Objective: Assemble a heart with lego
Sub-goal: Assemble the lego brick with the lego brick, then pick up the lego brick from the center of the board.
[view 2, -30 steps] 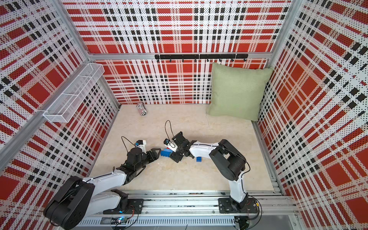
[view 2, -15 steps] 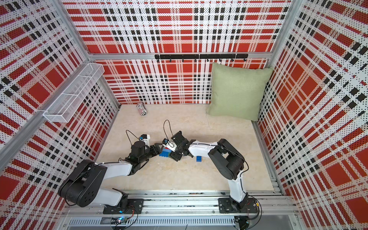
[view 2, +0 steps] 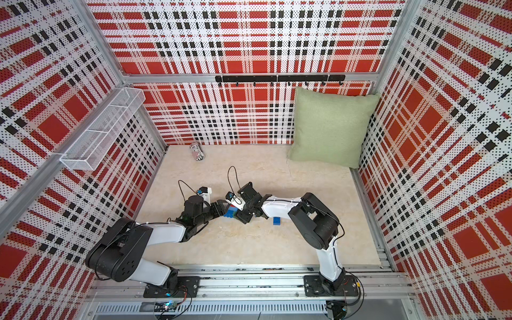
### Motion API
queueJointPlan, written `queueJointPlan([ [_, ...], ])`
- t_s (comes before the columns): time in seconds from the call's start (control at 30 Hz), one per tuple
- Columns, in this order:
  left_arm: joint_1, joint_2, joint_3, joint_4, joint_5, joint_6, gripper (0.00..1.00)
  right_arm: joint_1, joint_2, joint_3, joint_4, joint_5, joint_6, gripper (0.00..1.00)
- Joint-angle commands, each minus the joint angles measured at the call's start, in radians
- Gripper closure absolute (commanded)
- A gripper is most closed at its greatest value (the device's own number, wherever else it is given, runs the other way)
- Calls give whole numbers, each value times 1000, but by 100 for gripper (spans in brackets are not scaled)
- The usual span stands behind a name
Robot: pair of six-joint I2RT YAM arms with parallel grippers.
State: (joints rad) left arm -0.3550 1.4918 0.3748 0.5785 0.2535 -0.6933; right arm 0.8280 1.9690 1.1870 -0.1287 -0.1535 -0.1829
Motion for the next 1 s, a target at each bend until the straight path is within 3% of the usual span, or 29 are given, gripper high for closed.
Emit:
queueJointPlan([
  [0.0,0,-13,-8,28,-10,11,29,-6,-7,-3,-14,10,18,39],
  [0.17,14,-13,9,25,-24,9,28,-9,-73,-5,-40,1,45,13],
  [0.27,22,-39,13,14,-46,6,28,-17,-161,-57,-32,-9,86,4],
  [0.4,28,-101,7,-28,-87,5,28,-35,-292,-159,-19,57,184,1],
  [0.53,28,-178,-15,-67,-122,1,28,-36,-327,-231,-64,186,279,5],
  [0.7,22,-253,-36,-112,-135,-6,28,-14,-327,-308,-48,219,325,18],
  [0.97,4,-296,-40,-151,-146,-2,28,-10,-234,-289,-14,254,342,34],
])
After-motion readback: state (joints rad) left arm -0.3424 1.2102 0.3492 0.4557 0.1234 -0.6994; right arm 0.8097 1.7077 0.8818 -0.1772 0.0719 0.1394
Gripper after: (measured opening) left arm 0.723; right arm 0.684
